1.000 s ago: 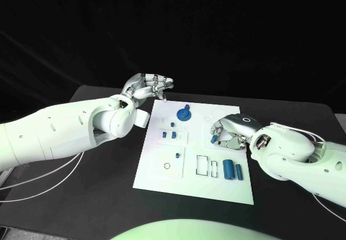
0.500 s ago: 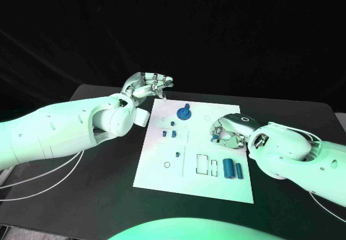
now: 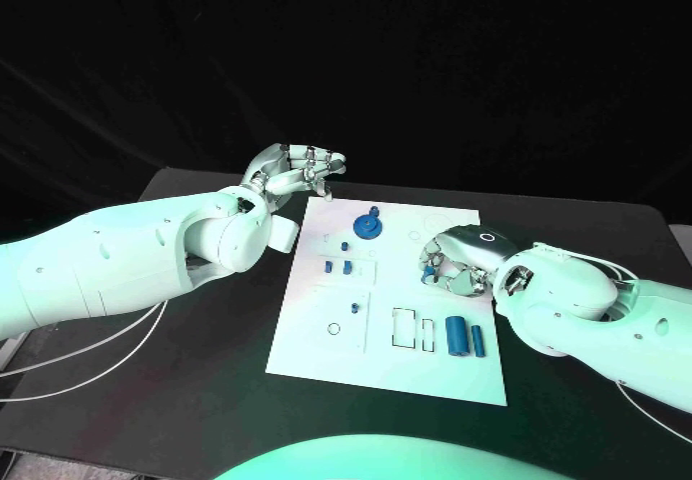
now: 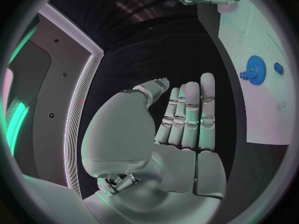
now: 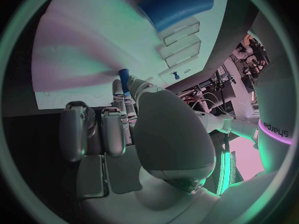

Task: Assemble the parts on the task board

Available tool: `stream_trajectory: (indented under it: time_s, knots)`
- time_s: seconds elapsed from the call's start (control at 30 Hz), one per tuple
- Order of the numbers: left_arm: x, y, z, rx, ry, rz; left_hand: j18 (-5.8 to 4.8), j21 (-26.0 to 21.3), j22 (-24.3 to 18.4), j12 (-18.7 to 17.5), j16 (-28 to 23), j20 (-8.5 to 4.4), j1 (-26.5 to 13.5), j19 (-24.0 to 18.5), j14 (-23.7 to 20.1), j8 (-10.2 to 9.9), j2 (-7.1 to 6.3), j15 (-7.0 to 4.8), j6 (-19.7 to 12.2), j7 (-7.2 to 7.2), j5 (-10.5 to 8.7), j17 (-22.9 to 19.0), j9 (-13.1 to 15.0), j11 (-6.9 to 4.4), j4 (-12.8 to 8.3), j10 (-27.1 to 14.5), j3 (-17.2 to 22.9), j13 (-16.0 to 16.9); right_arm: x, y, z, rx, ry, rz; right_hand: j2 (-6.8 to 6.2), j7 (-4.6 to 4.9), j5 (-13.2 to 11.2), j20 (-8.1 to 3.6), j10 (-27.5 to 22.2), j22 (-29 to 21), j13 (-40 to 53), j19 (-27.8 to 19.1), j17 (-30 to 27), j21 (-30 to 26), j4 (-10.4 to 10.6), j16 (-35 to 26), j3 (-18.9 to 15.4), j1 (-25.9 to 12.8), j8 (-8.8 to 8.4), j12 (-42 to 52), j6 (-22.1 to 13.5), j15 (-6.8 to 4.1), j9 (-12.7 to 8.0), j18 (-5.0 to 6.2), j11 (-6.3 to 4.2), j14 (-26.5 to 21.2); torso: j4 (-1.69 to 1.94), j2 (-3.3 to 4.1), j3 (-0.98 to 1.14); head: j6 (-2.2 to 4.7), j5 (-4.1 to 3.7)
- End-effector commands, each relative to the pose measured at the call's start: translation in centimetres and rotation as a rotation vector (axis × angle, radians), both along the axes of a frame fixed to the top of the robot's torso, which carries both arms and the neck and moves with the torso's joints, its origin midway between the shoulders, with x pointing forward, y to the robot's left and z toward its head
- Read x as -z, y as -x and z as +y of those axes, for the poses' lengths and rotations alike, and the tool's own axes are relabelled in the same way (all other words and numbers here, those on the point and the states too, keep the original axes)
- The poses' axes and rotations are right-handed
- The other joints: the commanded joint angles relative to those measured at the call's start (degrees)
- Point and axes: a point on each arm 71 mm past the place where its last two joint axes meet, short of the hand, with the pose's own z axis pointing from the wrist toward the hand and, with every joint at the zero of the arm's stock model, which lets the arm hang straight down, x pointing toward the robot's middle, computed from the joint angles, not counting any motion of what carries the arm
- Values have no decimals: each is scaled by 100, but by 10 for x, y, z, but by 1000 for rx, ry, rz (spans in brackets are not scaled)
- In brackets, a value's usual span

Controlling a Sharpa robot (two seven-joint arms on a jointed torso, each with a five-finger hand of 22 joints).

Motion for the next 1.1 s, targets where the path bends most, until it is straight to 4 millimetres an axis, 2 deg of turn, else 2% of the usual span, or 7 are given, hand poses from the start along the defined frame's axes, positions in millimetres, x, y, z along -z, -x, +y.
stream_trajectory:
  time_s: [0.03, 0.23, 0.4, 0.7, 0.9, 1.1]
  knots:
    - [-1, 0, -2, 11, 9, 0, 85, -20, -9, 21, 29, 20, -14, 2, -27, -11, 56, 8, -32, 21, -1, -7, 7, -14, 23, -25, 26, 0, -1, 2, 0, -3, 1, -31, 46, -5, 22, -52, 62, 1156, 21, 147, 0, 35, -26, 21, 68, 42, 30, -17, 42, -35, 41, -38, -1, 281, -4, -1, 3, 7, -1]
    - [0, 0, -1, 10, 9, 1, 85, -20, -9, 21, 30, 19, -9, 2, -29, -11, 59, 7, -34, 22, -1, -7, 7, -14, 20, -28, 29, 0, -8, 10, 0, -12, -54, -59, 30, -3, 23, -56, 76, 1166, 22, 160, 0, 74, -52, 22, 98, 32, 42, -29, 52, -37, 53, -45, -2, 282, -8, -12, 4, 23, -7]
    - [0, -1, -2, 11, 9, 3, 85, -20, -9, 21, 30, 19, -9, 2, -29, -11, 59, 7, -34, 22, -1, -7, 7, -14, 20, -28, 29, 0, -22, 18, 1, -22, -114, -88, 3, 0, 29, -58, 84, 1174, 22, 171, 3, 109, -71, 25, 122, 9, 48, -45, 53, -37, 63, -52, 1, 283, -9, -12, 6, 44, -20]
    - [1, -2, -3, 15, 10, 4, 85, -20, -9, 21, 30, 19, -8, 3, -30, -12, 60, 8, -37, 23, -2, -8, 7, -12, 19, -32, 30, -1, -44, 35, 15, -72, -219, -119, -29, 4, 36, -59, 94, 1188, 23, 190, 1, 167, -90, 25, 149, -19, 53, -62, 53, -36, 72, -63, 2, 284, -4, -2, 10, 71, -15]
    - [1, -2, -4, 17, 10, 4, 85, -20, -9, 21, 30, 19, -8, 3, -30, -12, 60, 8, -37, 23, -2, -8, 7, -12, 19, -32, 30, -1, -44, 53, 45, -152, -283, -85, -39, 6, 43, -60, 101, 1191, 24, 193, -2, 176, -108, 25, 174, -25, 56, -71, 56, -36, 78, -64, 1, 284, -12, -7, 2, 47, 48]
    - [1, -3, -7, 23, 13, 4, 85, -20, -9, 21, 30, 19, -8, 3, -30, -12, 60, 8, -37, 23, -2, -8, 7, -12, 19, -32, 30, -1, -27, 72, 81, -236, -324, -23, -48, 8, 50, -61, 111, 1189, 25, 192, -5, 171, -131, 24, 204, -31, 59, -82, 56, -37, 85, -63, 1, 284, 2, 0, -4, 60, 73]
